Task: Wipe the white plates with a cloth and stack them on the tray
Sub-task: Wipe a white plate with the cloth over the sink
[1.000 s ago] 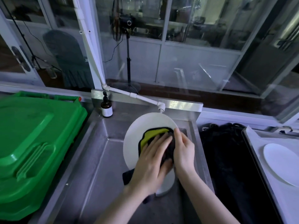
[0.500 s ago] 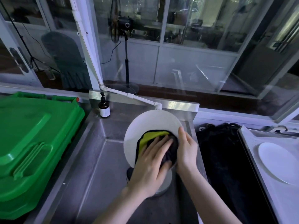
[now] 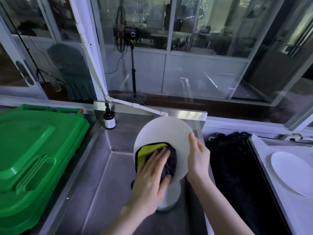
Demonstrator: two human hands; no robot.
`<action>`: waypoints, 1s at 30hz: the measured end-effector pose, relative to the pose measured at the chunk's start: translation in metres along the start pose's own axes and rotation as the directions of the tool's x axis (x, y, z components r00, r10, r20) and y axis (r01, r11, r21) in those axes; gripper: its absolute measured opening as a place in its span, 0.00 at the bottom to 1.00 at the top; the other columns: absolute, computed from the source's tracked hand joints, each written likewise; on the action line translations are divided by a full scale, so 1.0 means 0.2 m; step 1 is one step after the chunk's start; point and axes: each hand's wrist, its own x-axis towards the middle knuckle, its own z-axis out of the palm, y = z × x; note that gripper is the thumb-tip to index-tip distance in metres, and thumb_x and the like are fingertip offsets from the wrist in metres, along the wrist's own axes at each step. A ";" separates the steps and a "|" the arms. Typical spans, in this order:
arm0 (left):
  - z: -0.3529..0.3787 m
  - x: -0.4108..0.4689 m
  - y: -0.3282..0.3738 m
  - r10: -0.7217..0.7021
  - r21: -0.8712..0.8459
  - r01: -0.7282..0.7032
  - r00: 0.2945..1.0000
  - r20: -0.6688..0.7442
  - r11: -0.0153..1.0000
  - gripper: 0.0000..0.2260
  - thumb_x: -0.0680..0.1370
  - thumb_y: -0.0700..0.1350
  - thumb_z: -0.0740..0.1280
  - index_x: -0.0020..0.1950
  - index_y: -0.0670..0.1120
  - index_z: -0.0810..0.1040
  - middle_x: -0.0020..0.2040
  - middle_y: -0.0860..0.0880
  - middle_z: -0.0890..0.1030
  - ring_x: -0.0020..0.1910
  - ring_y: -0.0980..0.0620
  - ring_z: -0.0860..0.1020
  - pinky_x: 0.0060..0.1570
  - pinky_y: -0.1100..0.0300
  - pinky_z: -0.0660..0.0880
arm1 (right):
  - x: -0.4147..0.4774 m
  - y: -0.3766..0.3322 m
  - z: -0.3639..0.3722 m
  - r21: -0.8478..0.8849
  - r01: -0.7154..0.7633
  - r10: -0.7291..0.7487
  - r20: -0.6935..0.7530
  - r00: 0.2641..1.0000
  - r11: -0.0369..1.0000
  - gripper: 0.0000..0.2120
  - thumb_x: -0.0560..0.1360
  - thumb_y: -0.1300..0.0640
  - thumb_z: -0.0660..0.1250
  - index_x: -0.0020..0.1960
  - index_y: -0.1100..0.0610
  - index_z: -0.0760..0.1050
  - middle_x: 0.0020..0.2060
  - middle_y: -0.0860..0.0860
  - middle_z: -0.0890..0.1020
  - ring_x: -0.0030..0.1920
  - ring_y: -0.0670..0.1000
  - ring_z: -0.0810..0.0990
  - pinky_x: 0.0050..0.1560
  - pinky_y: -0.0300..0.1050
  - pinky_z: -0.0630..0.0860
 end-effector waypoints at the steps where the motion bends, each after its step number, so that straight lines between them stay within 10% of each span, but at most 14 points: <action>1: 0.02 0.03 0.03 0.027 0.004 -0.027 1.000 -0.003 1.000 0.27 0.79 0.47 0.59 0.79 0.49 0.60 0.79 0.54 0.61 0.77 0.53 0.60 0.72 0.46 0.63 | -0.02 0.02 0.00 -0.012 0.003 -0.002 0.042 0.999 1.000 0.18 0.81 0.46 0.64 0.36 0.54 0.79 0.30 0.47 0.79 0.34 0.44 0.75 0.38 0.45 0.73; 10: -0.17 0.37 -0.03 -0.053 0.054 0.064 0.982 -0.183 0.996 0.24 0.79 0.45 0.63 0.75 0.41 0.66 0.73 0.46 0.70 0.73 0.51 0.62 0.71 0.45 0.62 | -0.09 0.04 -0.06 -0.044 0.006 0.008 0.311 0.950 0.999 0.24 0.74 0.37 0.64 0.46 0.57 0.83 0.38 0.50 0.84 0.40 0.50 0.79 0.42 0.49 0.72; 14: -0.28 0.47 -0.10 -0.128 -0.025 0.128 0.992 -0.009 0.991 0.23 0.79 0.50 0.66 0.73 0.48 0.67 0.66 0.49 0.76 0.64 0.50 0.72 0.62 0.57 0.69 | -0.05 -0.01 -0.13 -0.093 0.154 -0.103 0.413 0.905 0.984 0.28 0.76 0.42 0.67 0.41 0.69 0.71 0.32 0.53 0.70 0.35 0.50 0.67 0.38 0.48 0.62; 18: -0.34 0.54 -0.08 -0.179 -0.149 0.191 0.980 0.093 0.970 0.17 0.75 0.52 0.72 0.61 0.53 0.72 0.44 0.57 0.79 0.45 0.57 0.77 0.41 0.76 0.67 | 0.02 -0.09 -0.19 -0.233 0.345 -0.159 0.572 0.805 0.909 0.19 0.81 0.54 0.67 0.32 0.55 0.71 0.27 0.43 0.70 0.31 0.43 0.66 0.33 0.41 0.63; 24: -0.36 0.60 -0.04 -0.128 -0.248 0.238 0.912 0.390 0.939 0.25 0.59 0.54 0.81 0.51 0.62 0.75 0.46 0.61 0.81 0.47 0.65 0.76 0.50 0.71 0.71 | 0.06 -0.15 -0.18 -0.311 0.557 -0.226 0.684 0.694 0.770 0.19 0.80 0.55 0.67 0.32 0.49 0.66 0.26 0.43 0.67 0.31 0.42 0.64 0.33 0.38 0.61; 28: -0.31 0.52 -0.14 -0.270 -0.426 0.319 0.947 0.175 0.847 0.19 0.65 0.41 0.81 0.48 0.56 0.78 0.42 0.64 0.83 0.42 0.68 0.78 0.45 0.74 0.72 | 0.08 -0.14 -0.24 -0.272 0.437 -0.196 0.613 0.766 0.858 0.19 0.81 0.53 0.66 0.31 0.51 0.70 0.26 0.41 0.69 0.29 0.40 0.65 0.31 0.33 0.62; 30: -0.23 0.43 -0.16 -0.541 -0.500 0.468 0.841 -0.001 0.729 0.11 0.69 0.44 0.79 0.45 0.52 0.78 0.35 0.64 0.83 0.36 0.65 0.80 0.34 0.73 0.72 | 0.09 -0.12 -0.27 -0.239 0.351 -0.197 0.496 0.846 0.906 0.21 0.81 0.51 0.66 0.36 0.65 0.73 0.29 0.46 0.69 0.31 0.45 0.67 0.34 0.41 0.63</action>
